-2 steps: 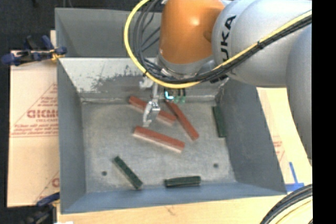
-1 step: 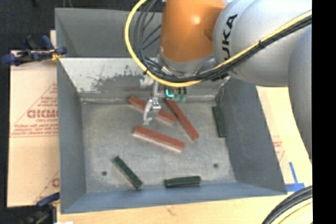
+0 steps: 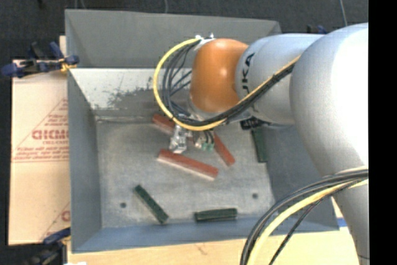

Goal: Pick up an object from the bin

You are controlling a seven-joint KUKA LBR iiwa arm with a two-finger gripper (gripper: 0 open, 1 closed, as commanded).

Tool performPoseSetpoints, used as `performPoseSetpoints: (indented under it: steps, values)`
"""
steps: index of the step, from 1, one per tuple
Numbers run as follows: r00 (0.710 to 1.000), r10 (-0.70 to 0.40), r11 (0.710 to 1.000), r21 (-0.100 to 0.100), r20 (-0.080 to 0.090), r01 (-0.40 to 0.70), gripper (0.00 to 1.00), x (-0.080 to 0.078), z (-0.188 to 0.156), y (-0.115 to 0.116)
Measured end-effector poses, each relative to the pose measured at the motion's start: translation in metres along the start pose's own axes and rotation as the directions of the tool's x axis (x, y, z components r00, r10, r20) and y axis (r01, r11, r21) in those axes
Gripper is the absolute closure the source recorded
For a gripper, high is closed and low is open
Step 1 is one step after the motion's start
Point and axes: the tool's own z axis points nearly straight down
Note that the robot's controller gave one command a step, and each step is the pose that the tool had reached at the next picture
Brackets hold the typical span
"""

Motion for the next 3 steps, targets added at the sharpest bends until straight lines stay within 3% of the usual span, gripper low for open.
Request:
performPoseSetpoints:
  steps: [1,2,3]
  values:
    - [1.0,0.003,1.0,0.001,-0.005,-0.003,0.0,0.002,0.002,0.0]
    - [1.0,0.004,1.0,0.0,-0.006,-0.004,0.0,0.002,0.003,0.0]
    - [0.998,-0.068,0.998,-0.008,0.002,0.068,0.0,0.001,0.004,-0.038]
